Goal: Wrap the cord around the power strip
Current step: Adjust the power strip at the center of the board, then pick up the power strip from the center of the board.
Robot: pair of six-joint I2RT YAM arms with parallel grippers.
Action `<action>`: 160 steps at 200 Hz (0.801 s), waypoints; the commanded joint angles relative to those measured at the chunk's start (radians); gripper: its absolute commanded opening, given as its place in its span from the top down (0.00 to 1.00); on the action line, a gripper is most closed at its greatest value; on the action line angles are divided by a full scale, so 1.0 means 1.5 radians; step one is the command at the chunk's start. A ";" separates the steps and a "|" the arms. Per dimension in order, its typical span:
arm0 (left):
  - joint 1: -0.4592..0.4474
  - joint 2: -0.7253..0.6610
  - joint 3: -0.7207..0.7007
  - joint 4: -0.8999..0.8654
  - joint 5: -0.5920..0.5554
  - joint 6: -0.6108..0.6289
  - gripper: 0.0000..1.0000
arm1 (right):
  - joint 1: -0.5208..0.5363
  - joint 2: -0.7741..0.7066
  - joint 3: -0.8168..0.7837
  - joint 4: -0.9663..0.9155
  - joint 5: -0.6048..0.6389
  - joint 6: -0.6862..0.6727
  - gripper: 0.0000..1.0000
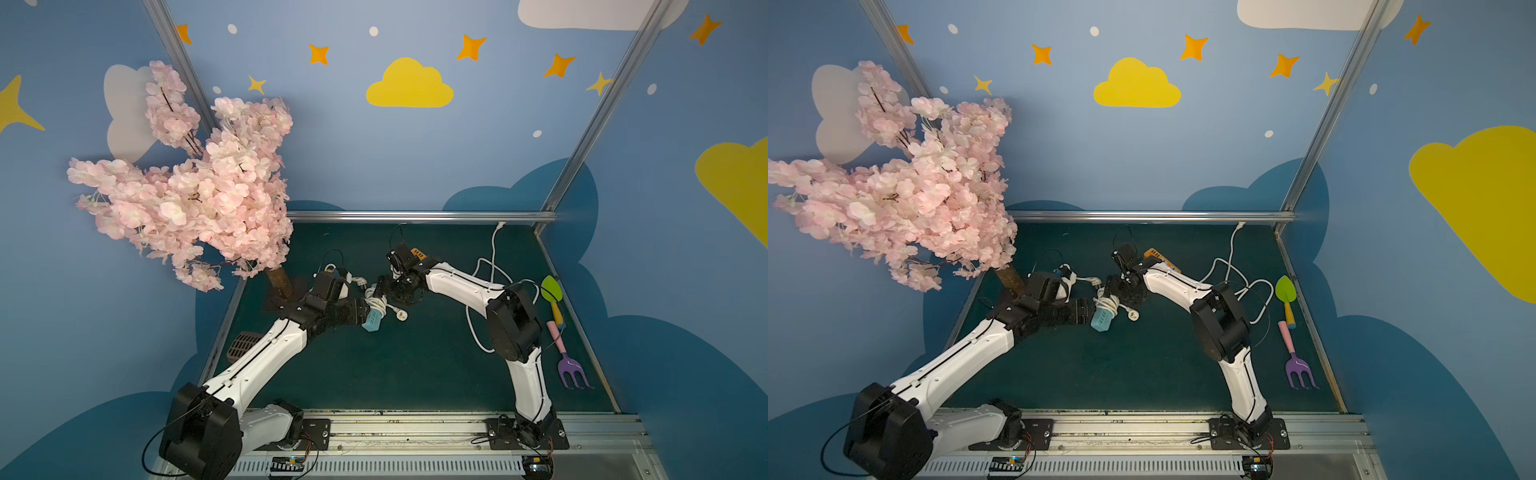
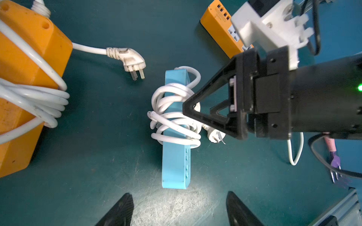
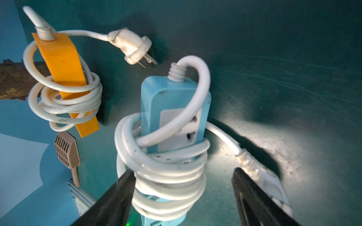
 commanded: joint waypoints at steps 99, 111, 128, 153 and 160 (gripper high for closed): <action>0.046 0.173 0.048 0.130 0.022 0.072 0.28 | -0.056 -0.204 -0.122 -0.040 0.482 -0.212 0.35; 0.046 0.187 0.067 0.126 0.025 0.074 0.28 | -0.122 -0.194 -0.124 -0.048 0.271 -0.290 0.36; 0.044 0.195 0.085 0.125 0.034 0.072 0.29 | -0.214 -0.162 -0.092 -0.120 0.056 -0.364 0.28; 0.032 0.190 0.102 0.122 0.036 0.077 0.29 | -0.247 -0.114 -0.048 -0.161 0.111 -0.469 0.22; 0.028 0.191 0.108 0.119 0.038 0.077 0.29 | -0.246 -0.091 -0.024 -0.175 0.140 -0.494 0.19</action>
